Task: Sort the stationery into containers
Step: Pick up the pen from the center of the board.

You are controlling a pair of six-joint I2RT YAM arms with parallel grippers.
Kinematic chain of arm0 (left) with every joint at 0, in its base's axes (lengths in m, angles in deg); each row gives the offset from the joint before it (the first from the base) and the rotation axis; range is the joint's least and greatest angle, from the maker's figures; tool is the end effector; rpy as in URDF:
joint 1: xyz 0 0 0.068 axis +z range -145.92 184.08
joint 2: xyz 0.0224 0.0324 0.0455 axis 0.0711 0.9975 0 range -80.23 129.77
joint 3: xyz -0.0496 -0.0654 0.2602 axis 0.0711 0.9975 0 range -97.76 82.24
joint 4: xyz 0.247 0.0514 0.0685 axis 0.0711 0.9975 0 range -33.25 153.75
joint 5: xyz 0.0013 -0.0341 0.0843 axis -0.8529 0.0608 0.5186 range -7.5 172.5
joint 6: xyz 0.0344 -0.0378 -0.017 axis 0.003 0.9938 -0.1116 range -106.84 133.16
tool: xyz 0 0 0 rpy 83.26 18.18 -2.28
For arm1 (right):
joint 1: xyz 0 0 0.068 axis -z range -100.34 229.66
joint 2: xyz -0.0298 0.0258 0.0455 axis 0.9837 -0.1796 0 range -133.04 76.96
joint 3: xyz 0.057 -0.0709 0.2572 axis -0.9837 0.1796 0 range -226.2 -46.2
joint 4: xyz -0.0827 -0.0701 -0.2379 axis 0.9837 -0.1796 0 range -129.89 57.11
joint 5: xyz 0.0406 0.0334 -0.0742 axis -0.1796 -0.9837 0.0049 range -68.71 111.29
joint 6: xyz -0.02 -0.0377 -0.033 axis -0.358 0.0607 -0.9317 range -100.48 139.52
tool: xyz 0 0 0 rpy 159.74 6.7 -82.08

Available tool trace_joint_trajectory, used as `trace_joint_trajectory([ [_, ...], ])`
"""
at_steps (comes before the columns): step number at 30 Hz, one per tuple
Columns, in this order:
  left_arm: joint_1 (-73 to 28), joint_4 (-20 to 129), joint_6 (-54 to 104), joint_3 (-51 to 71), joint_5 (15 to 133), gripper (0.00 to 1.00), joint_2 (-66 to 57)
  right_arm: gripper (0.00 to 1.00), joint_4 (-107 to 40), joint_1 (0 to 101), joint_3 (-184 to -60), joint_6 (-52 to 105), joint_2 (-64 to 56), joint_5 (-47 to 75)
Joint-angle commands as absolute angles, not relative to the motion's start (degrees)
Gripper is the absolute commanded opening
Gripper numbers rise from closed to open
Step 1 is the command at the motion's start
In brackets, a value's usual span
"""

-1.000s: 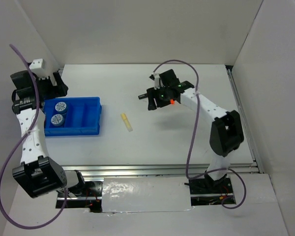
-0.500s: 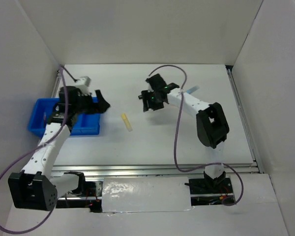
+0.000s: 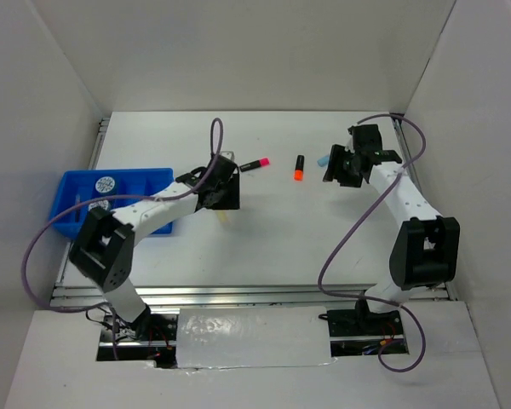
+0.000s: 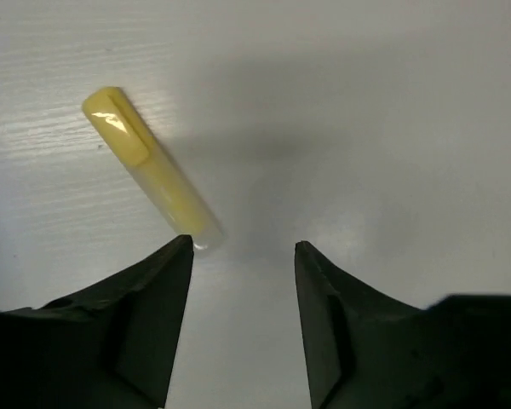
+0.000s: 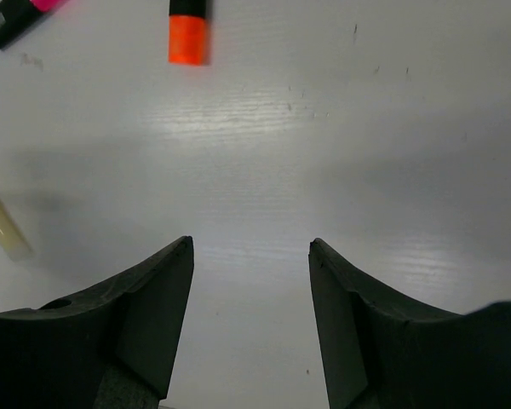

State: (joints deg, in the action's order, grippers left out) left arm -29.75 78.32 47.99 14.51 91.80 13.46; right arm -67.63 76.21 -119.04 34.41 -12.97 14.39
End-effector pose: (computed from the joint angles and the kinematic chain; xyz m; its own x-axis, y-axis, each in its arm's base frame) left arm 0.3000 -0.1940 0.2432 -0.7650 -0.1659 -0.6223 0.0266 0.9573 -0.2879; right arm 0.3383 0.0246 0.2768 -0.7929 0.2079 -0.5728 0.0725 0.9655 0.2501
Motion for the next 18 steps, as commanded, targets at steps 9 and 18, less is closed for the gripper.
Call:
trace_joint_trajectory([
  [9, -28.5, 86.2, 56.1, 7.7, 103.0, 0.81, 23.2, 0.64, -67.5, 76.8, -116.9, 33.0, -7.0, 13.4],
  [18, -28.3, 83.9, 55.4, 8.8, 100.4, 0.76, 27.3, 0.63, -67.8, 76.8, -118.0, 33.0, -8.5, 12.2],
])
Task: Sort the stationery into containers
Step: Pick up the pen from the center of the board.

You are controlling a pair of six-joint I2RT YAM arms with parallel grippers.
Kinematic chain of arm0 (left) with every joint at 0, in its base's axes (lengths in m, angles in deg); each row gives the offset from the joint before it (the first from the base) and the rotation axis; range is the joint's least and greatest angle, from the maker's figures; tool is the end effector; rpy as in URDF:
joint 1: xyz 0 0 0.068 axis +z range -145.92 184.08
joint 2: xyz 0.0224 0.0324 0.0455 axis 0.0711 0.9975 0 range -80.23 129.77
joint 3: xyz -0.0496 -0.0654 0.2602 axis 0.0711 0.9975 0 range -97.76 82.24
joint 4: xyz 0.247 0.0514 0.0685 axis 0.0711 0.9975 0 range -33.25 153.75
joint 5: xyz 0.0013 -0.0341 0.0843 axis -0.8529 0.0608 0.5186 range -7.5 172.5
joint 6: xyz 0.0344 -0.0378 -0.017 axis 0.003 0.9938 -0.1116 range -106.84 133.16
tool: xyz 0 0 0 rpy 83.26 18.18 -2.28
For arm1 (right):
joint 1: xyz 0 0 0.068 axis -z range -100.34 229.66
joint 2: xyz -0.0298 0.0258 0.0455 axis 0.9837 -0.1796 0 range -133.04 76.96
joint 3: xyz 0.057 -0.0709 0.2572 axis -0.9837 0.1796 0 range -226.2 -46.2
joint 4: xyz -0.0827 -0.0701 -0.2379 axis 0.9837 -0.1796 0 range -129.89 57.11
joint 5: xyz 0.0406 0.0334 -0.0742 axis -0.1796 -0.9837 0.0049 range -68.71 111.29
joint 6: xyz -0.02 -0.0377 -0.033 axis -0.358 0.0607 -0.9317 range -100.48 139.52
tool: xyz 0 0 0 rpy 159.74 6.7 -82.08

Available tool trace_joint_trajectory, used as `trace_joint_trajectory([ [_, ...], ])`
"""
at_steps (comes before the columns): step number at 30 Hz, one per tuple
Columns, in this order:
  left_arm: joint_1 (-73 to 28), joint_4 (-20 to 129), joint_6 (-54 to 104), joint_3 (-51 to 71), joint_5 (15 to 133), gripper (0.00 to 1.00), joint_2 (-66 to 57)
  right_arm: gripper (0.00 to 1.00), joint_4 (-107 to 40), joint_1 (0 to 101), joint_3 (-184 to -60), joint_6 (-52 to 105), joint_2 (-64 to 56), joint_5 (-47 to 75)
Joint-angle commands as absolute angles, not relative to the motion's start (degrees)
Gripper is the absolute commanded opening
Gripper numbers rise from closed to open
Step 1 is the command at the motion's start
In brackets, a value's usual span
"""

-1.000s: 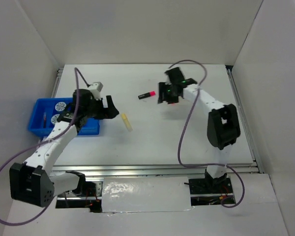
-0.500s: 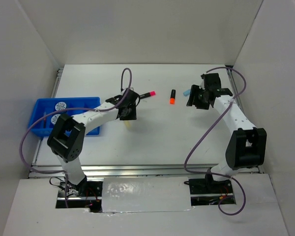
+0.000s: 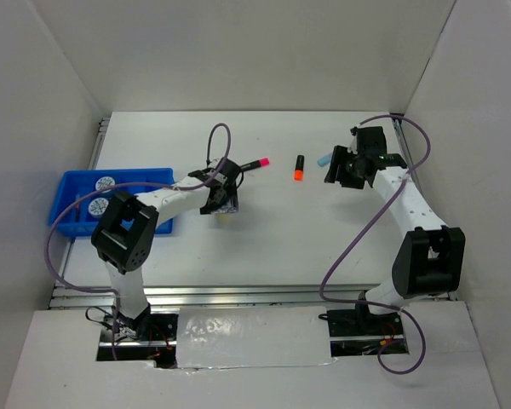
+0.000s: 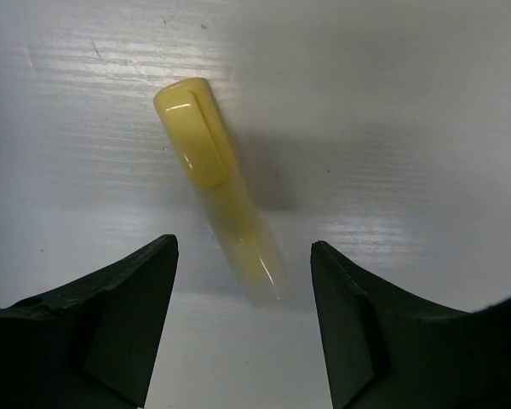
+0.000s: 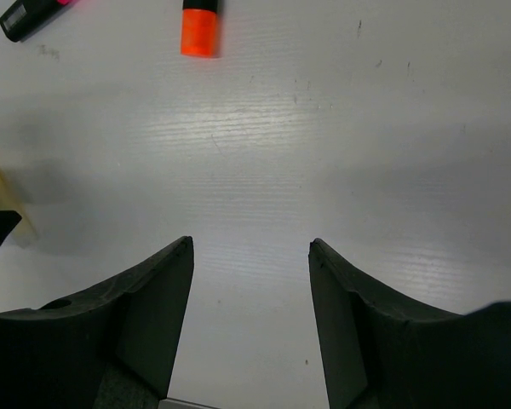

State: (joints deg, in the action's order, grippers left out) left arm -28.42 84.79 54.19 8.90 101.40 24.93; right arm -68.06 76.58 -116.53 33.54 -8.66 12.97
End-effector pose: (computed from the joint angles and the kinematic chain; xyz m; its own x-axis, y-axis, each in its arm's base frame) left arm 0.3292 -0.1960 0.1971 -0.7939 -0.2307 -0.5626 -0.1988 0.9729 -0.1184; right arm 0.3209 0.0223 0.2857 -0.7824 0.1981 -0.5904 0.0459 0.9638 0.2625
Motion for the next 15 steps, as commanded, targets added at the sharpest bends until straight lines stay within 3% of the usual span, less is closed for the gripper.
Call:
trace_joint_trajectory([
  [1, -28.1, 84.0, 55.5, 8.8, 100.0, 0.75, 27.8, 0.63, -67.9, 76.9, -118.1, 33.0, -8.6, 12.3],
  [10, -27.2, 82.7, 55.3, 9.8, 99.3, 0.74, 30.9, 0.63, -67.8, 77.3, -117.9, 32.7, -8.3, 11.4],
  [12, -27.0, 81.5, 54.6, 10.1, 98.4, 0.70, 31.1, 0.63, -67.8, 77.3, -117.9, 32.6, -8.1, 11.4],
  [15, -26.2, 80.0, 53.5, 11.0, 95.7, 0.52, 30.6, 0.63, -67.9, 77.6, -118.0, 32.5, -8.3, 10.9],
])
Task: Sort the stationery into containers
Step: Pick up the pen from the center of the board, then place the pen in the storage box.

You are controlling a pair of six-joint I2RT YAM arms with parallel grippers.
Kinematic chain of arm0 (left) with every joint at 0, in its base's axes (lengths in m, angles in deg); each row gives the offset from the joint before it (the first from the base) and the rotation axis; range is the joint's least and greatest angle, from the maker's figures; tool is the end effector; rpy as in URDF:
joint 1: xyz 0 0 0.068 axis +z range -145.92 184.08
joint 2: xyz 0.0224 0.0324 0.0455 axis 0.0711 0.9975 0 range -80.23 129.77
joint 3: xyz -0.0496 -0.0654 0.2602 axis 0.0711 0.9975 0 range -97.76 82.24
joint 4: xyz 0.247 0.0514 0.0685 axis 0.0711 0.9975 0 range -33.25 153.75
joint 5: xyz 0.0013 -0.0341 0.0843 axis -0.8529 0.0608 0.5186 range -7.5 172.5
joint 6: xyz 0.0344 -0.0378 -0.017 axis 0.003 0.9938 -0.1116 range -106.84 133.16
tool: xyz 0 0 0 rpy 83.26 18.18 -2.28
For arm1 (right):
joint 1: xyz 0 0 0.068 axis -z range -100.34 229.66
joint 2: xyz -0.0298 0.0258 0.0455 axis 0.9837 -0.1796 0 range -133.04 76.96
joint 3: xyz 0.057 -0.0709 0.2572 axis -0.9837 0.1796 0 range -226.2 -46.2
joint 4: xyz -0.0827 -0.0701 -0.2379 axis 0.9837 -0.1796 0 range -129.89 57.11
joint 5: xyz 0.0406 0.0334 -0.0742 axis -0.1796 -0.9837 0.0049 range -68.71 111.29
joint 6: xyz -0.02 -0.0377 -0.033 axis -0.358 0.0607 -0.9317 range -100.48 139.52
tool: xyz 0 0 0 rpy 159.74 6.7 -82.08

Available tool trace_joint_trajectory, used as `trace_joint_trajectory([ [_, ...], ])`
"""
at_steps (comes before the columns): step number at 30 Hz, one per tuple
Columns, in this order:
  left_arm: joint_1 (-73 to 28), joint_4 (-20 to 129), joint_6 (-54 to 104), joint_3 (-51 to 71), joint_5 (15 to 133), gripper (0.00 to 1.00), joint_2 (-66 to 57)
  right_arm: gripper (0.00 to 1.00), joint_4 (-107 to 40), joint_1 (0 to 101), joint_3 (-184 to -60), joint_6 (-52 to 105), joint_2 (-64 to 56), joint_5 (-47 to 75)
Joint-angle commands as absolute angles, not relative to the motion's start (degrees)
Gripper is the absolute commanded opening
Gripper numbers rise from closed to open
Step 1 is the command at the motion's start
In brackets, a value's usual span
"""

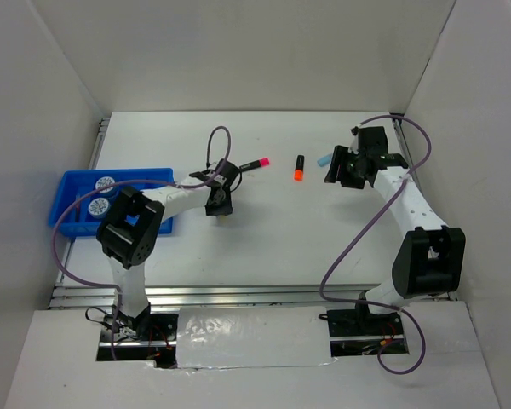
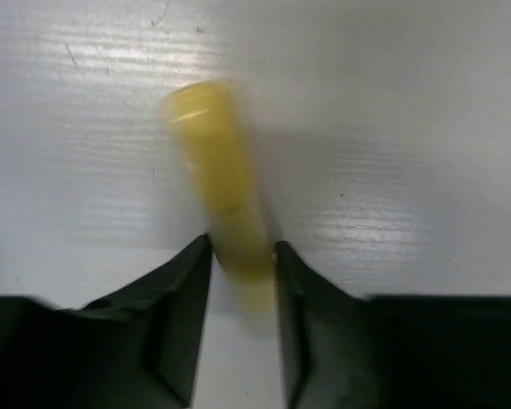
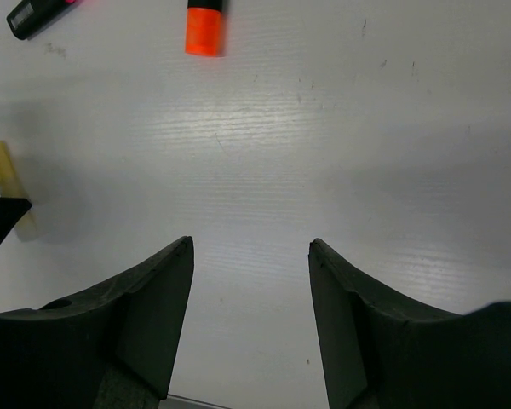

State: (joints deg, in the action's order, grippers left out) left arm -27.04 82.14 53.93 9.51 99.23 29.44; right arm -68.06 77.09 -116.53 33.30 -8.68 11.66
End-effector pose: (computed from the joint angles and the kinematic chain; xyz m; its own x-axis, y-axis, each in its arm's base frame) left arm 0.3400 -0.1932 0.1672 -0.8227 -0.2339 -0.5181 -0.2070 0.9721 -0.1103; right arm 0.3210 0.0203 0.2857 -0.7844 0.2000 -0.5871 0.0375 0.9602 0.2770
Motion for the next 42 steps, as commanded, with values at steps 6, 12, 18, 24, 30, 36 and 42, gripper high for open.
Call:
trace_joint_trajectory([
  [6, -25.7, 78.4, 49.8, 11.7, 93.7, 0.16, 26.7, 0.62, -67.6, 77.6, -117.7, 32.3, -8.7, 9.9],
  [12, -21.8, 80.0, 41.6, 8.1, 89.4, 0.00, 17.7, 0.62, -67.3, 77.4, -117.5, 31.9, -8.6, 9.1],
  [18, -7.2, 85.3, 28.7, 5.9, 70.6, 0.00, 7.4, 0.61, -67.5, 76.3, -117.7, 31.2, -9.5, 8.7],
  [24, 5.8, 93.8, 11.3, 7.6, 64.3, 0.00, 1.3, 0.61, -67.4, 74.7, -118.6, 30.9, -11.0, 8.6],
  [30, 14.1, 95.3, 3.8, 10.3, 67.0, 0.08, 2.0, 0.60, -68.0, 73.2, -120.8, 31.4, -14.3, 8.9],
  [36, 19.9, 93.5, 2.6, 11.0, 70.7, 0.07, 4.8, 0.60, -68.5, 72.2, -122.5, 31.3, -15.5, 9.8],
  [42, 21.7, 92.0, 1.7, 8.1, 73.1, 0.21, 10.5, 0.60, -68.6, 71.7, -123.0, 31.6, -16.5, 11.0],
])
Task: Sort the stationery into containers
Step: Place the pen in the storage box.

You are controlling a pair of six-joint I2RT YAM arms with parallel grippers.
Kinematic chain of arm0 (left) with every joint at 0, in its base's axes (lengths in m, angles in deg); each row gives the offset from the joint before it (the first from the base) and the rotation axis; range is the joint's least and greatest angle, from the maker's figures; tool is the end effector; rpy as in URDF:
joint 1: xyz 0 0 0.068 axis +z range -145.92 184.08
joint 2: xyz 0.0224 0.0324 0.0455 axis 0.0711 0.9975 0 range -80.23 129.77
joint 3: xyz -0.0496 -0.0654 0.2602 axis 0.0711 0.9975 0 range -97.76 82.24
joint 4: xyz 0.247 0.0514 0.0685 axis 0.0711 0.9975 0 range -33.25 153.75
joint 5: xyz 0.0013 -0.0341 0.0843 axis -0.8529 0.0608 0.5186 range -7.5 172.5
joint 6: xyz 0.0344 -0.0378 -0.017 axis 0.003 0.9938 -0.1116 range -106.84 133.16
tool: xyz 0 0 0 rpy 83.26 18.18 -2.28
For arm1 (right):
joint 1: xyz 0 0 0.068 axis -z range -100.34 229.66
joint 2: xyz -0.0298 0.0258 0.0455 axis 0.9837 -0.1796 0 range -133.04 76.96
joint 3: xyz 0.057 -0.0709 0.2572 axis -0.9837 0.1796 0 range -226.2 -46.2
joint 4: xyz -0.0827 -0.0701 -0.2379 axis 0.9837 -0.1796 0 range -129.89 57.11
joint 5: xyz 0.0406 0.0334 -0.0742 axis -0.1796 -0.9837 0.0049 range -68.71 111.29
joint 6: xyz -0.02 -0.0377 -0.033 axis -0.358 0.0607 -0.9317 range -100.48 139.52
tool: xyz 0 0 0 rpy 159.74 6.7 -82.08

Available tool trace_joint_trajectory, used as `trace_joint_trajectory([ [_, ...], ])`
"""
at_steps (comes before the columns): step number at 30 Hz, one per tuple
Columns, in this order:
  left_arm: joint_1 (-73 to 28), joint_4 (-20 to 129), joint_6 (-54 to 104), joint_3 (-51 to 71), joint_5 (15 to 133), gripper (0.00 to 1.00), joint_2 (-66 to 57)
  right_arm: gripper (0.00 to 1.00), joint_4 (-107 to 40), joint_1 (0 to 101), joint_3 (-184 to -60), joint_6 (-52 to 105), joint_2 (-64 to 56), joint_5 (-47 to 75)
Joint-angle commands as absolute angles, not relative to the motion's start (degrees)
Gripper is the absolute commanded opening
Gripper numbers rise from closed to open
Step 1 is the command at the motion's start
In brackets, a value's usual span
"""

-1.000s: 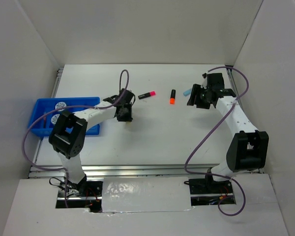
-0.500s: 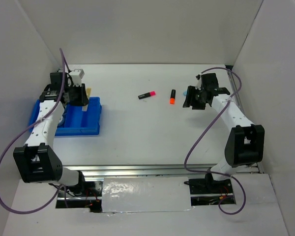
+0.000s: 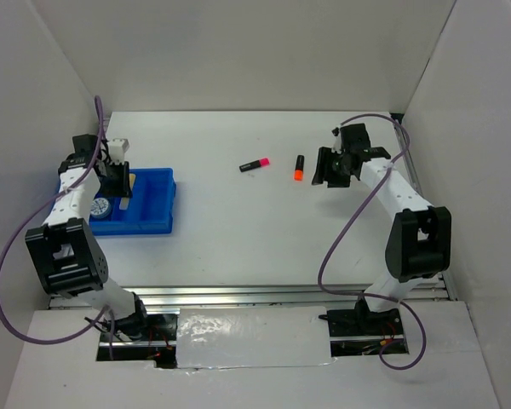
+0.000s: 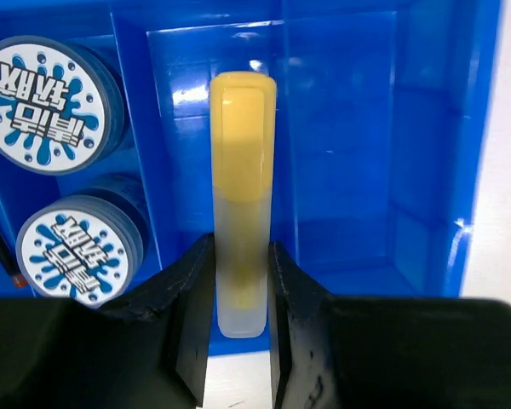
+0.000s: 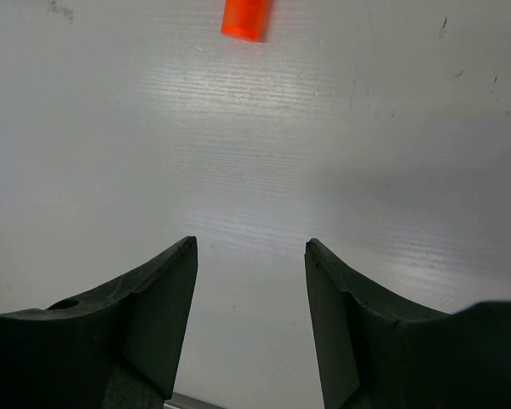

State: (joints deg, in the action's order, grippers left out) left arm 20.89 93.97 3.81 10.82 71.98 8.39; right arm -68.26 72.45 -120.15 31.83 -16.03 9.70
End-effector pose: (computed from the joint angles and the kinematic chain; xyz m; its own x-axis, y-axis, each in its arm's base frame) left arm 0.3167 0.0890 0.2737 -0.7979 -0.0743 -0.5982 -0.0538 0.9972 -0.0521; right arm 0.3447 0.0507 0.2653 -0.8393 0.1045 -0.5336 -0.0613 0.9569 0.2838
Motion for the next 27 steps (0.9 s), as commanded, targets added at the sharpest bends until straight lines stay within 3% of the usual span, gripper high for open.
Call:
trace_joint_trajectory([
  [1, 21.9, 91.9, 1.7, 7.3, 73.5, 0.23, 12.0, 0.60, -68.2, 71.9, -122.8, 31.7, -16.4, 11.2],
  [5, 22.3, 92.4, 2.6, 5.3, 74.4, 0.29, 15.7, 0.60, -68.2, 71.9, -122.8, 31.9, -16.4, 12.1],
  [14, 22.4, 91.5, 3.9, 4.7, 71.9, 0.60, 16.5, 0.62, -68.6, 72.2, -124.5, 33.1, -18.3, 15.1],
  [15, 22.4, 91.2, 4.1, 4.6, 71.7, 0.74, 16.0, 0.62, -68.7, 72.4, -125.3, 33.5, -18.6, 15.7],
  [16, 22.5, 91.1, 4.2, 4.5, 71.1, 0.78, 15.7, 0.62, -69.1, 72.4, -125.7, 34.1, -18.9, 16.1],
  [22, 22.4, 90.5, 7.0, 1.0, 67.0, 0.84, 11.2, 0.63, -65.9, 74.5, -128.7, 36.3, -19.7, 23.6],
  [27, 19.8, 89.1, 9.9, 0.8, 65.2, 0.86, 6.6, 0.63, -67.0, 77.6, -141.3, 41.0, -27.0, 31.2],
])
